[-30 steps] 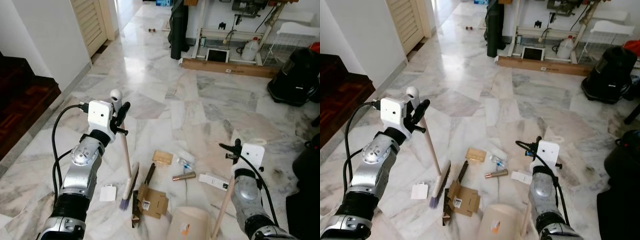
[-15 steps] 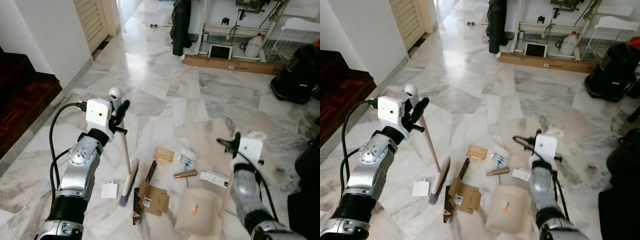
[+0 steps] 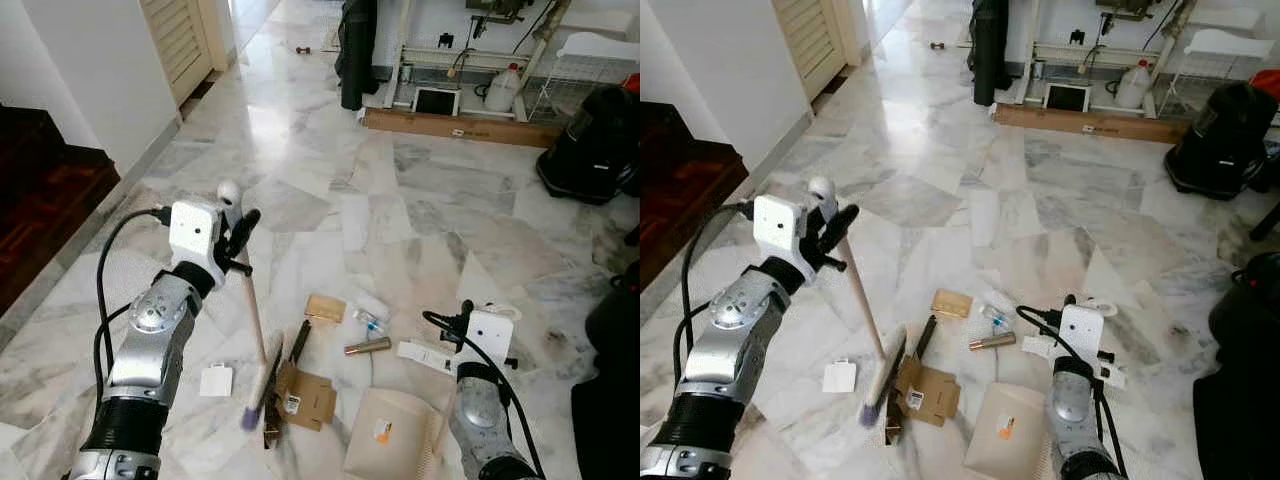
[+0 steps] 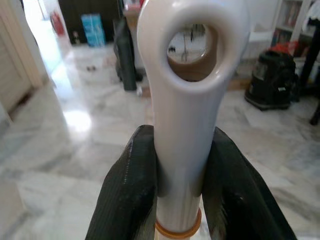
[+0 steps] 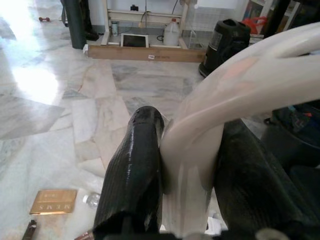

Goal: Sweep floor

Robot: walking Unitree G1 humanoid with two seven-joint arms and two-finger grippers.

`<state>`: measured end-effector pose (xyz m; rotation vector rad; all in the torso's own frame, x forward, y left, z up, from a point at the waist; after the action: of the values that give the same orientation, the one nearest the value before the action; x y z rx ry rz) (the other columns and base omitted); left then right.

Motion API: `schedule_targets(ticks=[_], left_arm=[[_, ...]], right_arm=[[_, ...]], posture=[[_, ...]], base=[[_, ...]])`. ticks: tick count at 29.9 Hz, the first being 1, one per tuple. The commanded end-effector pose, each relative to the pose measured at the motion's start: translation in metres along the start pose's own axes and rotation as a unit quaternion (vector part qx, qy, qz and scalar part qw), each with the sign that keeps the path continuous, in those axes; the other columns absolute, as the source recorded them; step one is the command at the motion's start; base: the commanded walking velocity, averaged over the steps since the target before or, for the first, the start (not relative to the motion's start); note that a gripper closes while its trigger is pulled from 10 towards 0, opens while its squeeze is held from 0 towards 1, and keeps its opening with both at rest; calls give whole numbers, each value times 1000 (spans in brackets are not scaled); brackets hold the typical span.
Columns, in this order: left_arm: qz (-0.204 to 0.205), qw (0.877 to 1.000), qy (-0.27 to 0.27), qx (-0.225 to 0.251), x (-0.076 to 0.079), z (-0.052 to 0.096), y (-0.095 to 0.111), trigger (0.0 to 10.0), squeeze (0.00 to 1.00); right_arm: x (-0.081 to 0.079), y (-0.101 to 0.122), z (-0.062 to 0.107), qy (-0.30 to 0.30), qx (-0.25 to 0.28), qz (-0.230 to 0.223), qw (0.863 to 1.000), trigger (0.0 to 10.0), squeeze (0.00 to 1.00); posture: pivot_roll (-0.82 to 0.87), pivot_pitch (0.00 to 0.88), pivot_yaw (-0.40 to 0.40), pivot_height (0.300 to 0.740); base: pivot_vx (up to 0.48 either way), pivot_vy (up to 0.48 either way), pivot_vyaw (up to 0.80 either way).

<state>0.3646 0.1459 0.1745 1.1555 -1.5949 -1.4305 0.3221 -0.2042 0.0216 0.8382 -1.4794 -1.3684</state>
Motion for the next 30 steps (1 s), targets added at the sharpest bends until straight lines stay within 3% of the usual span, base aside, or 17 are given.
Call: schedule_targets(ticks=[1,9,18,24,27,30], left_arm=[[8,1000,1,0,1,-2,-2,10000,0],[-4,999,23,49,-2,-16,23,10000,0],[-2,999,-1,39,1,-16,20,10000,0],[-57,994,47,79,-17,-17,39,10000,0],[-63,991,56,100,-20,-16,48,10000,0],[-66,992,57,96,-20,-15,43,10000,0]], right_arm=[[-7,-29,17,17,-63,13,998,10000,0],[5,-25,12,1,-49,11,999,10000,0],[5,-22,10,1,-45,12,999,10000,0],[3,-21,10,1,-42,9,999,10000,0],[4,-21,10,1,-42,10,999,10000,0],[5,-21,10,-1,-42,11,999,10000,0]], posture=[[209,157,55,740],[193,157,49,740],[191,155,48,740],[187,150,47,740],[188,151,47,740],[185,155,47,740]], base=[[0,0,0],[0,0,0],[0,0,0],[0,0,0],[0,0,0],[0,0,0]])
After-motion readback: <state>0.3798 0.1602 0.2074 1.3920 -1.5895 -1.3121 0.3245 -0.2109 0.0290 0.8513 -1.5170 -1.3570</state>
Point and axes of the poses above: a point about 5 cm out from each wrist's last joint towards the gripper, its own z axis pointing back from the gripper into the wrist, its own y axis along the axis of the wrist's last joint, x = y × z, the point moved 4 cm from there along -z, pointing out of the wrist towards the gripper, and after that the axes turned 2 degrees about z, right-handed, at the moved point
